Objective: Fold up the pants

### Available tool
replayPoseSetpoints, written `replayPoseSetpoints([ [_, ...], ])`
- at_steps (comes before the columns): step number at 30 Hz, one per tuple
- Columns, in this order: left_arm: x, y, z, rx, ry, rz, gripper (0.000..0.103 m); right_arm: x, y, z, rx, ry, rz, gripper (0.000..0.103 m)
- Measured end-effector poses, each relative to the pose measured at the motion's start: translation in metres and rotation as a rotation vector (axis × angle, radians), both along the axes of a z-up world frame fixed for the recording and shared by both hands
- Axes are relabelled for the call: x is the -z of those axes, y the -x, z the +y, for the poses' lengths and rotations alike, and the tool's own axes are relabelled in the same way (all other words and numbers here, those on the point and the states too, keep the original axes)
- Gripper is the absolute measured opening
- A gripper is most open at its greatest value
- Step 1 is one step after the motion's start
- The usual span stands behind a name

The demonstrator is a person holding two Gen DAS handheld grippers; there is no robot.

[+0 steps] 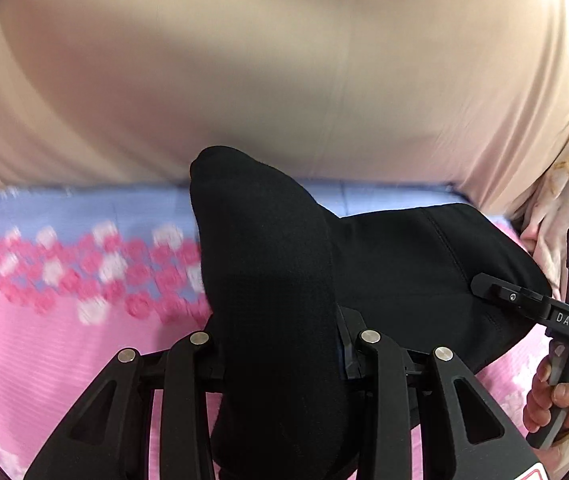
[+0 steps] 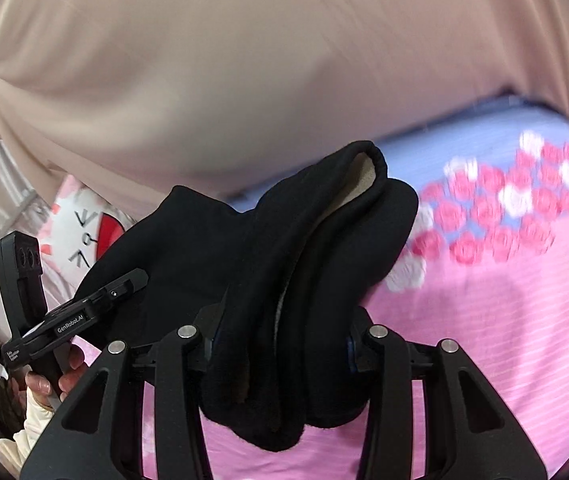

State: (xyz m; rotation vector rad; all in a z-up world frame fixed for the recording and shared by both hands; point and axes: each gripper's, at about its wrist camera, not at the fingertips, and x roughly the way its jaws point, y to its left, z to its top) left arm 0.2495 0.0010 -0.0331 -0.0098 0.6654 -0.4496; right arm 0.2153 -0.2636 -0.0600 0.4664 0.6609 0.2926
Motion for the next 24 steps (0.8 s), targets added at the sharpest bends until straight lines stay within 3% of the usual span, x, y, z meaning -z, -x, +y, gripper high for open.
replayPoseSetpoints([
  [4,0.023,-0.005,0.003,-0.006,-0.022,0.039,0.036,0.022,-0.002,-0.003,-0.010,-0.003,0.047,0.043],
  [8,0.039,-0.009,0.009,-0.046,-0.040,0.098,0.061,0.040,-0.005,-0.014,-0.003,-0.041,0.139,0.063],
  [11,0.037,-0.001,0.037,-0.077,0.007,0.131,0.063,0.038,0.018,-0.037,0.066,-0.063,0.145,0.074],
  [13,0.019,0.018,0.062,-0.163,-0.029,0.069,0.062,0.021,0.044,-0.053,0.157,-0.027,0.111,0.074],
  [15,-0.004,0.035,0.079,-0.268,-0.091,-0.012,0.061,-0.009,0.076,-0.063,0.256,0.054,0.026,0.065],
  [16,-0.024,0.044,0.084,-0.293,-0.103,-0.070,0.061,-0.024,0.084,-0.062,0.259,0.080,-0.006,0.054],
  [19,-0.073,0.049,0.072,-0.285,-0.085,-0.150,0.061,-0.071,0.083,-0.034,0.216,0.159,-0.104,0.039],
  [22,-0.089,0.026,0.031,-0.259,-0.091,-0.155,0.066,-0.088,0.046,0.016,0.106,0.216,-0.137,0.034],
  [24,-0.076,0.000,0.003,-0.247,-0.137,-0.100,0.066,-0.072,0.005,0.051,0.045,0.278,-0.093,0.031],
])
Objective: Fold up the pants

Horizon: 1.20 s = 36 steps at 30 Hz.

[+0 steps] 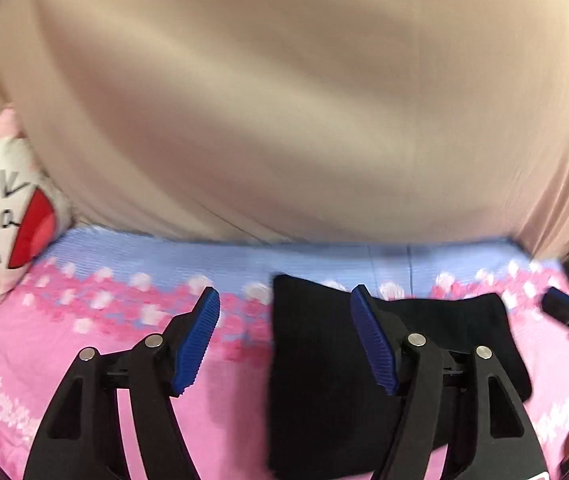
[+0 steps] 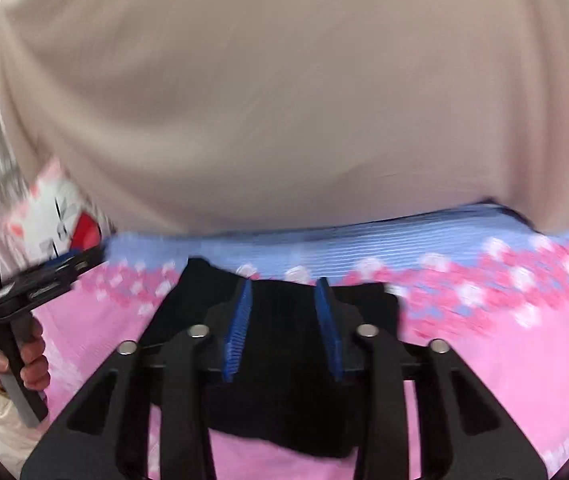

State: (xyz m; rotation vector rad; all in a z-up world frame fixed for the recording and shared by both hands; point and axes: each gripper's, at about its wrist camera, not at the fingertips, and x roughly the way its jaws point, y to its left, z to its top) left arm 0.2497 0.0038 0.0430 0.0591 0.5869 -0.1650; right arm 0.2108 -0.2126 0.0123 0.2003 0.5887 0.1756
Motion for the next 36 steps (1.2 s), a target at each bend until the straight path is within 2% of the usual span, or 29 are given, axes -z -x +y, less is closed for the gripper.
replayPoseSetpoints([
  [4,0.061,-0.062,-0.041,-0.036,-0.082,0.164,0.063,0.052,-0.058,0.016,-0.005,0.027,0.132,0.030],
  [6,0.089,-0.080,-0.040,-0.058,-0.089,0.229,0.062,0.077,-0.077,0.003,0.033,0.037,0.179,0.020],
  [7,0.099,-0.086,-0.037,-0.060,-0.075,0.234,0.067,0.082,-0.080,-0.005,0.044,0.022,0.192,0.007],
  [8,0.105,-0.089,-0.031,-0.062,-0.054,0.226,0.074,0.090,-0.084,-0.016,0.061,-0.011,0.211,0.000],
  [11,0.114,-0.087,-0.025,-0.066,-0.027,0.191,0.082,0.104,-0.088,-0.047,0.039,-0.169,0.218,0.000],
  [13,0.116,-0.085,-0.027,-0.072,-0.048,0.168,0.084,0.106,-0.088,-0.053,0.041,-0.198,0.215,0.000],
  [16,0.107,-0.077,-0.031,-0.065,-0.070,0.156,0.080,0.095,-0.070,-0.062,0.108,-0.236,0.191,0.000],
  [19,0.083,-0.046,-0.025,-0.052,-0.100,0.111,0.079,0.061,-0.030,-0.060,0.138,-0.153,0.113,0.003],
  [21,0.072,-0.019,-0.019,-0.046,-0.117,0.083,0.079,0.044,-0.001,-0.049,0.099,-0.096,0.100,0.003],
  [23,0.068,0.007,-0.016,-0.037,-0.126,0.091,0.079,0.038,0.032,-0.033,0.062,-0.034,0.096,0.004],
  [28,0.081,0.050,-0.021,0.001,-0.145,0.125,0.079,0.061,0.065,0.000,0.076,0.134,0.127,0.004],
  [31,0.099,0.056,-0.026,0.013,-0.156,0.162,0.079,0.076,0.064,0.001,0.089,0.131,0.147,0.003],
  [36,0.123,0.043,-0.025,-0.006,-0.165,0.220,0.081,0.094,0.057,-0.010,0.099,0.105,0.182,0.000],
])
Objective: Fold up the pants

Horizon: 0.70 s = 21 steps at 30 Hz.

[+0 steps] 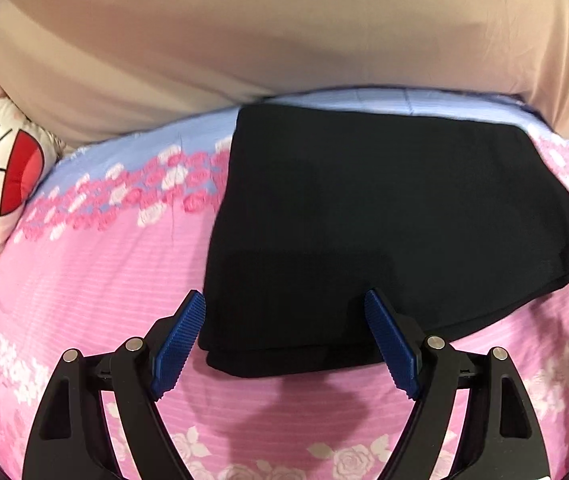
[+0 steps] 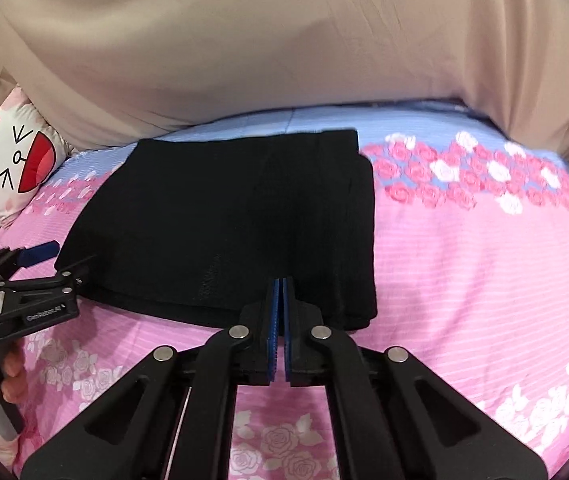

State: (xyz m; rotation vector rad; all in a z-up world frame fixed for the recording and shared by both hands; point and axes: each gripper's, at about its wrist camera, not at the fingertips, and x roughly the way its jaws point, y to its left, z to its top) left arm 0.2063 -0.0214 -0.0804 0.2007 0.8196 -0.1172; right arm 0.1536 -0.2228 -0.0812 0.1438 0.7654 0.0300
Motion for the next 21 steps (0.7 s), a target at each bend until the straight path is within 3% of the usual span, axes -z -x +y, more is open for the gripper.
replayPoseSetpoints([
  [7,0.013,-0.006,0.006,0.012,-0.006,-0.013,0.089,0.009,-0.002,-0.009,0.013,-0.040,0.016,0.000],
  [13,0.014,-0.014,0.026,0.001,0.127,0.051,0.089,0.012,0.000,-0.018,0.018,-0.123,0.014,0.000],
  [16,-0.001,0.003,0.041,-0.008,0.152,0.036,0.087,0.003,0.018,-0.034,0.030,-0.255,-0.006,0.002],
  [17,-0.008,0.012,0.050,-0.002,0.168,0.023,0.087,-0.001,0.029,-0.041,0.055,-0.244,-0.019,0.007],
  [21,-0.017,0.038,0.074,-0.041,0.137,-0.016,0.088,-0.002,0.063,-0.057,0.142,-0.142,-0.013,0.007],
])
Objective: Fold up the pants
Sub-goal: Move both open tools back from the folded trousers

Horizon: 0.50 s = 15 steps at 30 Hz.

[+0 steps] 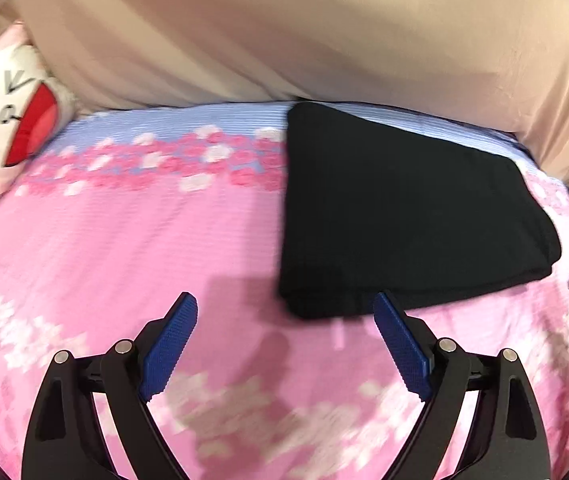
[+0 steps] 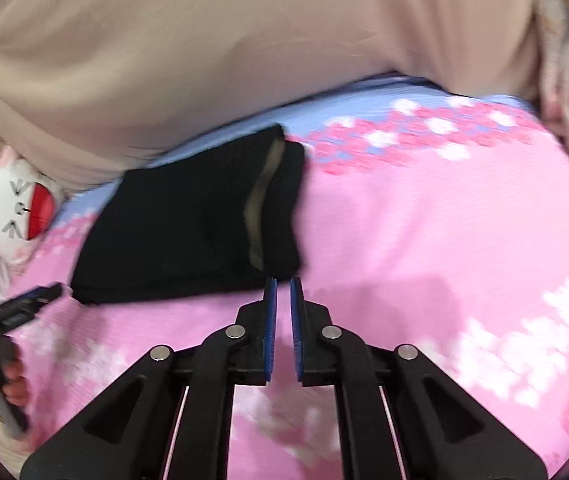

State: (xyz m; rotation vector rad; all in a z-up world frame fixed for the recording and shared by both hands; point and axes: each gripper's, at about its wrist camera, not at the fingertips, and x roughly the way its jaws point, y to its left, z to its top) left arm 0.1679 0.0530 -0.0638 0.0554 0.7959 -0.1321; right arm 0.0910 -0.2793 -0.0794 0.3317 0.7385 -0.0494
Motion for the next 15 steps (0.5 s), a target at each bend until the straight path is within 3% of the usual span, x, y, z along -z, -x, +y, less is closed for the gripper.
replayPoseSetpoints([
  [5,0.002,0.027,-0.007,-0.037,-0.120,-0.056,0.088,0.007,0.025,0.005,0.029,0.037,0.026,0.007],
  [15,0.011,0.054,-0.033,0.034,-0.117,-0.029,0.088,0.013,0.039,0.035,-0.004,0.074,0.036,0.007],
])
